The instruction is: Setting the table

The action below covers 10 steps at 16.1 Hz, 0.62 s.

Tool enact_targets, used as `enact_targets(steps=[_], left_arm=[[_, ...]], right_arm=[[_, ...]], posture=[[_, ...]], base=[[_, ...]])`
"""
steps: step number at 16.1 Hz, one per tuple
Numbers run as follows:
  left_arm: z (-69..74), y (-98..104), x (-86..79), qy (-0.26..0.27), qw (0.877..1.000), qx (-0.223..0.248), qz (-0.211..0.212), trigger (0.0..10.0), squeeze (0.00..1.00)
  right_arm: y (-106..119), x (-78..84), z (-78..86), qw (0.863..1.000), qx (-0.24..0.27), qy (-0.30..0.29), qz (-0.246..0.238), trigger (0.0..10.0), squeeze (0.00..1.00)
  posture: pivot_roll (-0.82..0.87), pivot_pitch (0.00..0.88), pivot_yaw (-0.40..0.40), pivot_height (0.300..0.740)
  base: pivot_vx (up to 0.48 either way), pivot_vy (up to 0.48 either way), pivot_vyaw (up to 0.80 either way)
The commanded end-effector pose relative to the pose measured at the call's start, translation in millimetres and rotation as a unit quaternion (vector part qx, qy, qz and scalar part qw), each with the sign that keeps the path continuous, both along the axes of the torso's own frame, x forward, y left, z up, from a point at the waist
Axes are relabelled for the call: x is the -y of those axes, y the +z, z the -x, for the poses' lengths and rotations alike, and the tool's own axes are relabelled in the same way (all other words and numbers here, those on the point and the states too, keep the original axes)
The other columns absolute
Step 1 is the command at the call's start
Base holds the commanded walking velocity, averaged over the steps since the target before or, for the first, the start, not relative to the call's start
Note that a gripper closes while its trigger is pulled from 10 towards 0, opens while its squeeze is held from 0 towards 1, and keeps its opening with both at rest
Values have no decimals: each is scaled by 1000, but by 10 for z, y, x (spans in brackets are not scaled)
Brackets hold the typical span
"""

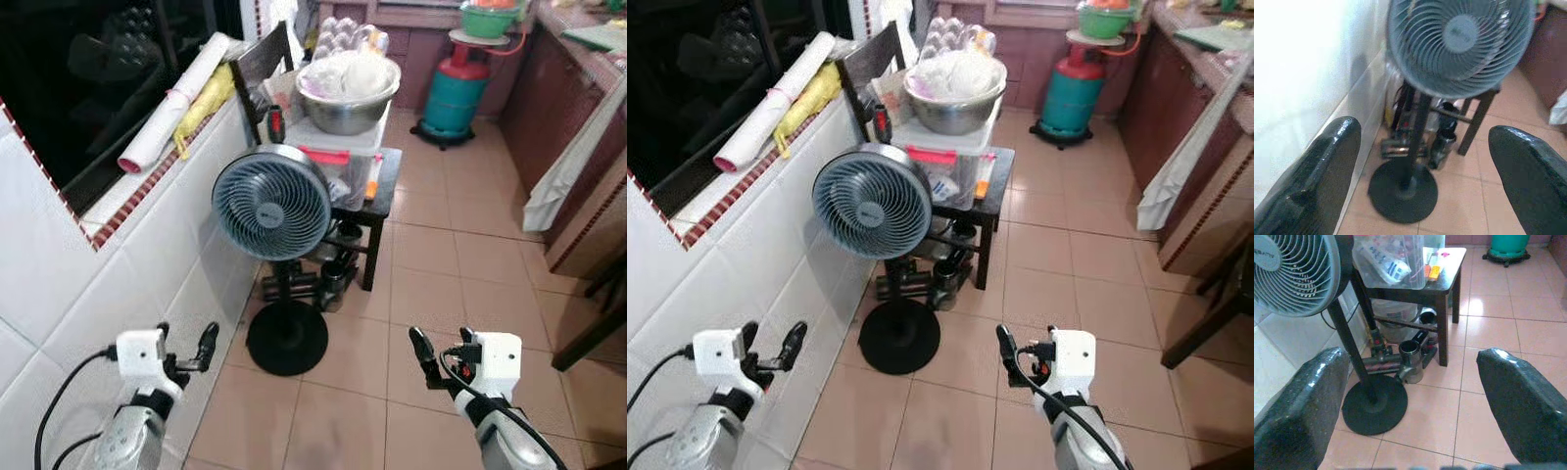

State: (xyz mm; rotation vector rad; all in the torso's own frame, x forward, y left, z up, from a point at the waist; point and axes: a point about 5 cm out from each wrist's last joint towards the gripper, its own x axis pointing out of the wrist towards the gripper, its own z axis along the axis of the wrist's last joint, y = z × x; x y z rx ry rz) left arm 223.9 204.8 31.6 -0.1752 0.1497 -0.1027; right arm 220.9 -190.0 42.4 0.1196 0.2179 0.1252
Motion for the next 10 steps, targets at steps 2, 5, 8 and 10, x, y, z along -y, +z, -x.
enact_targets(steps=[2, 5, 8, 10], left_arm=[[9, 35, 32, -19, 1000, -4, 23, 10000, 0], [-10, 67, 41, -8, 999, -2, 44, 10000, 0], [-49, 75, 82, -27, 999, -1, 47, 10000, 0], [-76, 105, 112, -41, 998, 5, 48, 10000, 0]], right_arm=[[117, -22, -34, 1000, 10, 2, 0, 10000, 0], [140, -28, -72, 1000, 2, -15, -12, 10000, 0], [135, -75, -63, 1000, 1, -14, -12, 10000, 0], [141, -66, -28, 1000, 1, -23, -13, 10000, 0]], posture=[[33, 0, 4, 740], [30, 0, 7, 740], [24, 0, 10, 740], [18, 0, 15, 740]], base=[[0, 0, 0], [0, 0, -533], [0, 0, -800], [0, 0, -800]])
